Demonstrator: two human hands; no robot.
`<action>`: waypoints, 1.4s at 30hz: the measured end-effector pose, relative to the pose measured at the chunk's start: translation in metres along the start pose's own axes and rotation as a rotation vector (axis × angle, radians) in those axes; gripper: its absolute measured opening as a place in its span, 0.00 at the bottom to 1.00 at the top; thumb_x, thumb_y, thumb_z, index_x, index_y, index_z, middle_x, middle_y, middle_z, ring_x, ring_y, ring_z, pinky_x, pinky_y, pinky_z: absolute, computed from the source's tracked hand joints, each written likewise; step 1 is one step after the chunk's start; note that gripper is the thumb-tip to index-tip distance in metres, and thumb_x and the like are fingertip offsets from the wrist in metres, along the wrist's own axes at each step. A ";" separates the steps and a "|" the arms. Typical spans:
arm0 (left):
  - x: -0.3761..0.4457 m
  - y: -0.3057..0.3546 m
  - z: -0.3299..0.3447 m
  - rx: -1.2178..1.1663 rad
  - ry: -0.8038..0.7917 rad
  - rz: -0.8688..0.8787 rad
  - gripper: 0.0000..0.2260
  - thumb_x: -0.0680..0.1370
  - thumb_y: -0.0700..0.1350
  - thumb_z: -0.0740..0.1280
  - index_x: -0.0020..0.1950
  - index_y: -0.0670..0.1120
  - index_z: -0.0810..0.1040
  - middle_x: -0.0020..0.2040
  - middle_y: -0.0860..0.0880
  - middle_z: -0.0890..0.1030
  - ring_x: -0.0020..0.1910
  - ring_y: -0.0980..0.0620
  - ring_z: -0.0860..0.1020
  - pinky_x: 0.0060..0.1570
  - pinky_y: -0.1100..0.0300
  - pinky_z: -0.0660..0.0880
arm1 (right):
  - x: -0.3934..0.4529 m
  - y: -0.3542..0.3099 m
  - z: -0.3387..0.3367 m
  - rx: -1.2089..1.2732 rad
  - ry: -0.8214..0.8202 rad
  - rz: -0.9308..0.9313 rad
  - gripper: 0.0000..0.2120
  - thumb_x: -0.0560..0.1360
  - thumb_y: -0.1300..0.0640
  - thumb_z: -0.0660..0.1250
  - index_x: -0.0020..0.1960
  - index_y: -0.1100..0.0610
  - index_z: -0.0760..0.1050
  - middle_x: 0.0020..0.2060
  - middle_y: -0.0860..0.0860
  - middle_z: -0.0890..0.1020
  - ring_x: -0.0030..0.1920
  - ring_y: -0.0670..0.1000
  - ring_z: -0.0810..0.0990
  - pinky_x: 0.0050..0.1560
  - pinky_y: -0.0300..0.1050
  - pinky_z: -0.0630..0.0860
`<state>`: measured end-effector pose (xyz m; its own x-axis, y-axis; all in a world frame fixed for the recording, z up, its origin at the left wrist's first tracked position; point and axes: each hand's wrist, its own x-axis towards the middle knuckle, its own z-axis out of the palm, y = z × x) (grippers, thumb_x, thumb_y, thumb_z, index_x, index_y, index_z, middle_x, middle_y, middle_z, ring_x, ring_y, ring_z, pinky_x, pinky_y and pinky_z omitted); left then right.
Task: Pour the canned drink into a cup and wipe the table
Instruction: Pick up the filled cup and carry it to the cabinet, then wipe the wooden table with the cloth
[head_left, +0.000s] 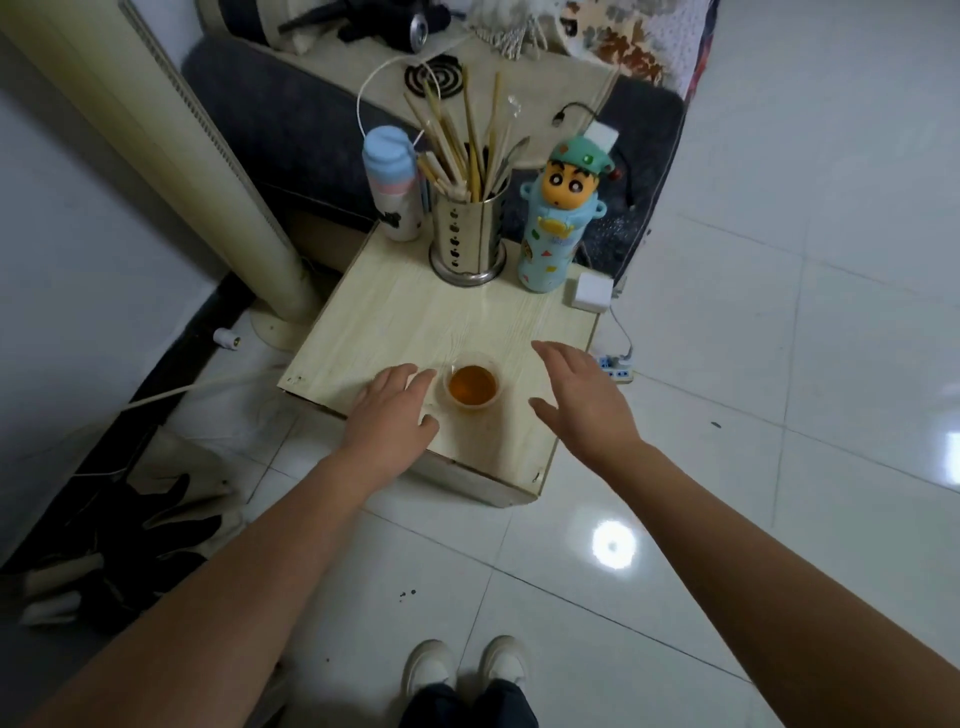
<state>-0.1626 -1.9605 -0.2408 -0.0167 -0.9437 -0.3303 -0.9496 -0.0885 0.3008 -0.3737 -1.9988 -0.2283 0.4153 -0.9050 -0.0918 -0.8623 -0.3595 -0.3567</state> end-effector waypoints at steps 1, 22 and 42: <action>-0.006 0.007 -0.013 0.042 0.022 0.031 0.25 0.77 0.46 0.59 0.74 0.48 0.59 0.73 0.47 0.62 0.72 0.49 0.58 0.69 0.54 0.56 | -0.006 -0.002 -0.016 -0.041 0.011 -0.013 0.29 0.75 0.56 0.64 0.73 0.58 0.58 0.69 0.55 0.67 0.69 0.55 0.64 0.67 0.46 0.62; -0.166 0.172 -0.127 0.319 0.182 0.530 0.24 0.78 0.49 0.58 0.72 0.43 0.62 0.70 0.41 0.66 0.69 0.43 0.63 0.68 0.48 0.57 | -0.251 -0.047 -0.174 -0.199 0.283 0.303 0.24 0.67 0.64 0.71 0.62 0.65 0.71 0.55 0.60 0.79 0.56 0.62 0.76 0.55 0.54 0.74; -0.349 0.328 -0.026 0.384 -0.034 1.350 0.22 0.79 0.49 0.56 0.71 0.43 0.63 0.68 0.43 0.69 0.66 0.44 0.67 0.66 0.51 0.60 | -0.570 -0.125 -0.147 -0.214 0.370 1.185 0.23 0.77 0.60 0.59 0.71 0.58 0.61 0.64 0.54 0.73 0.65 0.54 0.70 0.65 0.46 0.66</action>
<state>-0.4604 -1.6683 -0.0040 -0.9752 -0.2210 -0.0095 -0.2201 0.9652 0.1409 -0.5448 -1.4716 0.0053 -0.7204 -0.6930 0.0263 -0.6928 0.7174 -0.0730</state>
